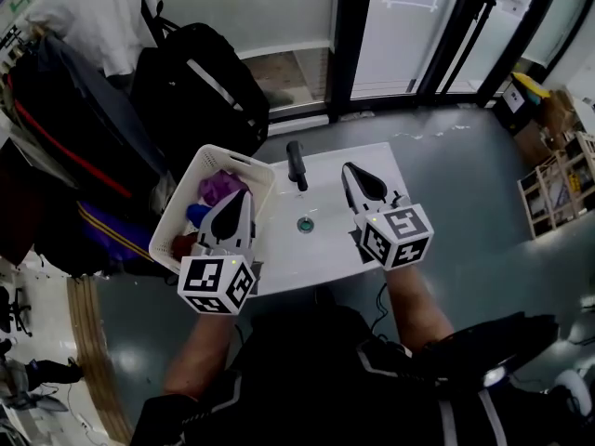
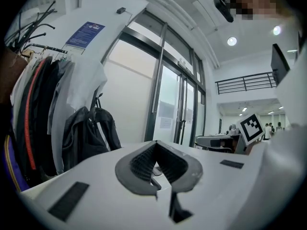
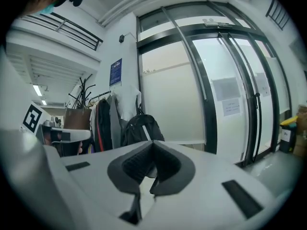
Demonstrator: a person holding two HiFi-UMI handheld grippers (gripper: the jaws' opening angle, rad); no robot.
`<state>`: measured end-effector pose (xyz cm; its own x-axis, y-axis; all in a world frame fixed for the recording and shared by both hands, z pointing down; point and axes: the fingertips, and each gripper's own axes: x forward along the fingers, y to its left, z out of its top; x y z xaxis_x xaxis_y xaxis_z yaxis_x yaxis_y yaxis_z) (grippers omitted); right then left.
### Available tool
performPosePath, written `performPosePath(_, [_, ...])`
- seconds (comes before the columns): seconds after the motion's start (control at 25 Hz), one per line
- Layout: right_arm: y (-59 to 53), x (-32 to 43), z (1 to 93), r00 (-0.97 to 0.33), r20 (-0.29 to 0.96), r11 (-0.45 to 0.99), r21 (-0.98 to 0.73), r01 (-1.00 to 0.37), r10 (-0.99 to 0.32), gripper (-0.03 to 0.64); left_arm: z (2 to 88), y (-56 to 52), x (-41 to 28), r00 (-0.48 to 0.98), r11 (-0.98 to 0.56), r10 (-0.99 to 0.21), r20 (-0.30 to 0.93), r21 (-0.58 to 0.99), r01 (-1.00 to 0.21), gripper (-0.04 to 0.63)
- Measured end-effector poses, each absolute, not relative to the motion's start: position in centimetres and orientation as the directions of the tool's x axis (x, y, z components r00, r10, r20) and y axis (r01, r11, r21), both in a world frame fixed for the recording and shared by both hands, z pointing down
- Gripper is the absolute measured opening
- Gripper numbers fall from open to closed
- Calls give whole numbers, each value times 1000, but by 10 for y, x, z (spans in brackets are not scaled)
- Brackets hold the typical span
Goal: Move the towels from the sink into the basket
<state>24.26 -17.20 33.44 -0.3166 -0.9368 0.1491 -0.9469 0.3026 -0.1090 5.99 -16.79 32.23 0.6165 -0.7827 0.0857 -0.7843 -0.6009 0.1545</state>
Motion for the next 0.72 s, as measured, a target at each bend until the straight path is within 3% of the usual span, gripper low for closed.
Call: performPosePath(0.72, [-171,248,323,-323,127,315,-77,-946,-938,6,314,-170,59,591,-575,-805,54,174,-799,3])
